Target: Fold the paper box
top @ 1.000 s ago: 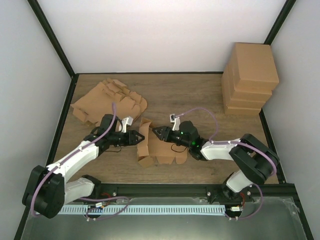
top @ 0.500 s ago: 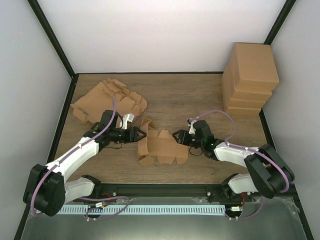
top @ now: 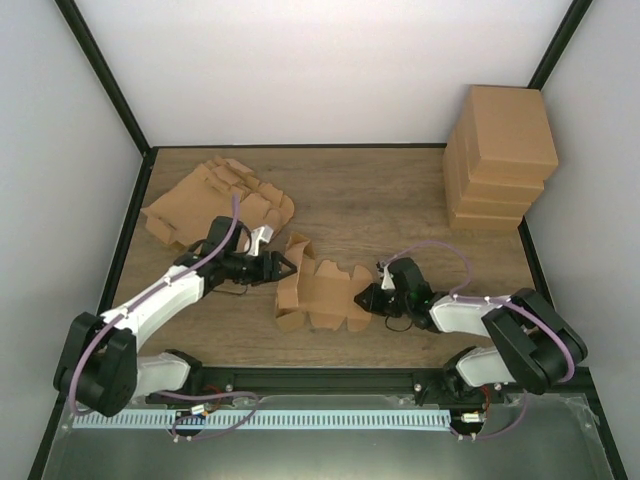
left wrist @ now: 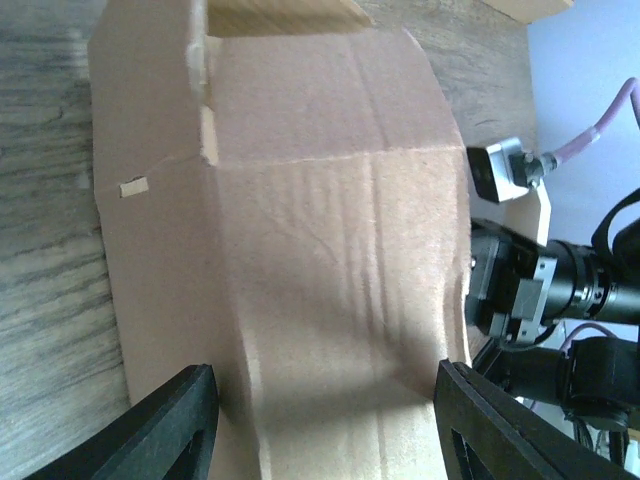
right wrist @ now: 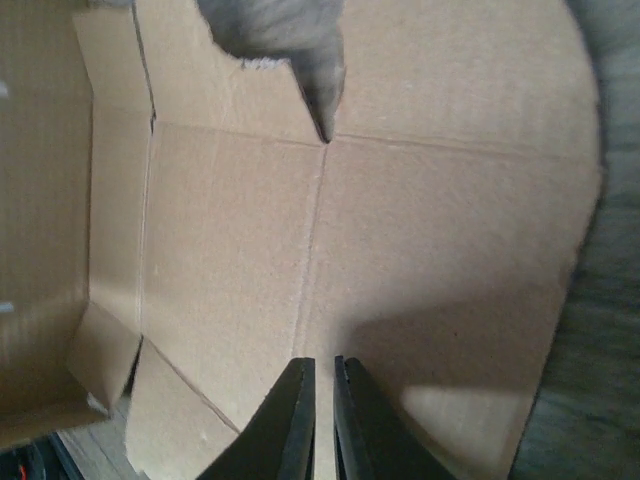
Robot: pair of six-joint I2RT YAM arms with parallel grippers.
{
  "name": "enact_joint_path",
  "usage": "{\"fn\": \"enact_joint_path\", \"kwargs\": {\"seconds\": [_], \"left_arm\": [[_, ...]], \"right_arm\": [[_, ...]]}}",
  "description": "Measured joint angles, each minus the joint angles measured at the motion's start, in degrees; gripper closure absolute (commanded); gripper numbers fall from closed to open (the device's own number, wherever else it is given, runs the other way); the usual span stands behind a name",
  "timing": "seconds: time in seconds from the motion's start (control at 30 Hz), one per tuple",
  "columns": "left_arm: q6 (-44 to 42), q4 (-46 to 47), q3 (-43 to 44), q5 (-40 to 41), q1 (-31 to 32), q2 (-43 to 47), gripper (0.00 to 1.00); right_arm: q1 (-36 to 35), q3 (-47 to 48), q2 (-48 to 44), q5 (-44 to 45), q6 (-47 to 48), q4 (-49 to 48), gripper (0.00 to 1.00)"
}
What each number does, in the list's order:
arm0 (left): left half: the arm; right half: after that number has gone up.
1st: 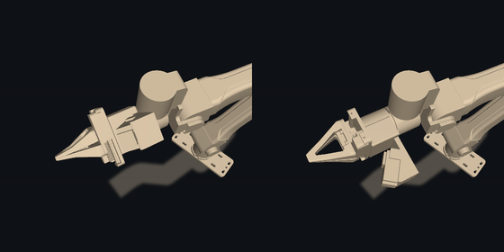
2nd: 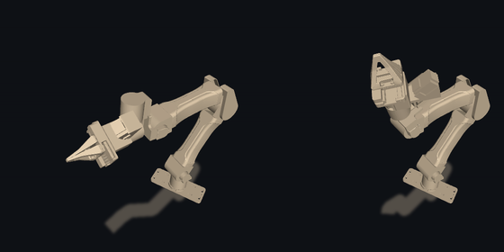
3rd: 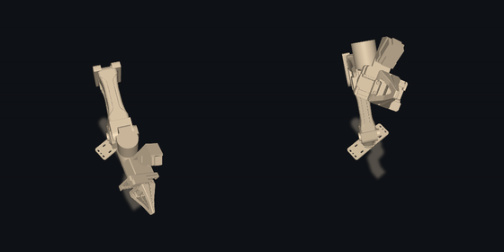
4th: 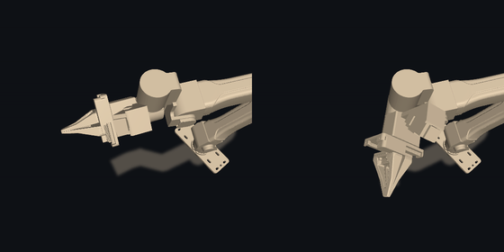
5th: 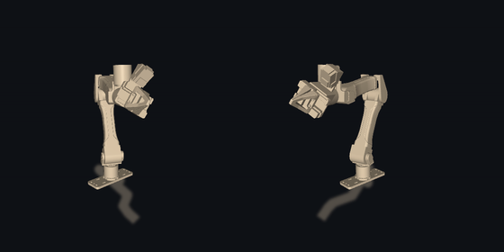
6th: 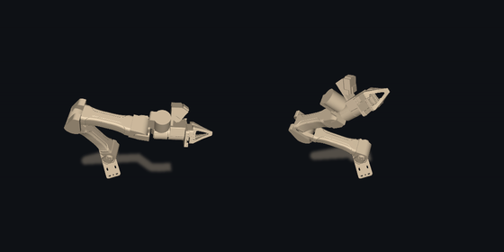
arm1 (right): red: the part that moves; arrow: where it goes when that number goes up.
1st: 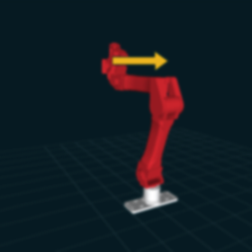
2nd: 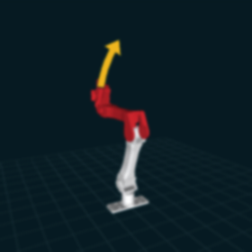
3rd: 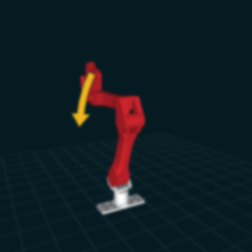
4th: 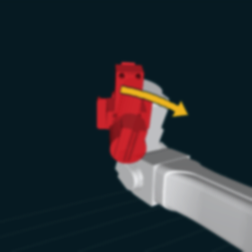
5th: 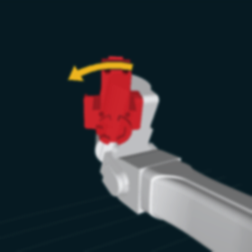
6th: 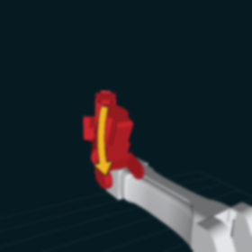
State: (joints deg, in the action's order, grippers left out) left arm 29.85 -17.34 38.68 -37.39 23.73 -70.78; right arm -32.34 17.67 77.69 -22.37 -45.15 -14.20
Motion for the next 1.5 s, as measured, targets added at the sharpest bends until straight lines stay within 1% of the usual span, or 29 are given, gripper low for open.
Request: {"fn": "enact_joint_path", "kwargs": {"seconds": [0.13, 0.23, 0.37, 0.5, 0.7, 0.83, 1.03, 1.17, 1.27, 1.47, 1.5], "left_arm": [[-1.0, -0.7, 2.6, 0.0, 0.1, -2.7, 0.38], [-2.9, -2.1, 5.6, -0.3, 0.1, -5.9, 0.38], [-6.9, -4.7, 10.4, -0.2, 0.2, -10.4, 0.38], [-11.5, -7.2, 14.4, -0.9, 0.2, -14.6, 0.40], [-16.1, -9.6, 15.4, -1.9, 1.2, -17.8, 0.40], [-18.2, -10.7, 16.0, -2.4, 3.6, -17.8, 0.37], [-20.9, -12.7, 18.2, -2.5, 5.4, -17.7, 0.36], [-22.5, -14.8, 19.8, -0.7, 6.0, -17.1, 0.35], [-23.3, -15.8, 20.3, 0.3, 7.2, -16.5, 0.35], [-23.6, -17.5, 20.6, 2.1, 8.6, -16.3, 0.34], [-23.7, -18.0, 20.9, 2.9, 9.0, -16.3, 0.32]], "right_arm": [[-4.0, -0.4, 0.0, 0.1, -2.0, -0.2, 0.99], [-7.6, -1.4, -0.4, 0.3, -4.3, -1.0, 0.99], [-10.5, -3.7, -3.3, 0.9, -7.5, -1.5, 0.99], [-13.9, -5.5, -6.3, 2.0, -10.3, -0.4, 0.99], [-14.4, -7.6, -8.2, 1.8, -12.5, -1.6, 0.99], [-14.6, -7.7, -8.7, 1.6, -12.8, -1.5, 0.99], [-15.4, -7.2, -10.4, 2.5, -12.1, 1.5, 0.98], [-15.5, -6.0, -10.7, 3.8, -11.1, 3.0, 0.98], [-15.4, -5.9, -9.5, 4.1, -11.0, 2.9, 0.98], [-15.5, -4.9, -5.3, 3.2, -11.1, -0.8, 0.99], [-15.5, -4.9, -4.8, 3.1, -11.1, -1.4, 0.99]]}}
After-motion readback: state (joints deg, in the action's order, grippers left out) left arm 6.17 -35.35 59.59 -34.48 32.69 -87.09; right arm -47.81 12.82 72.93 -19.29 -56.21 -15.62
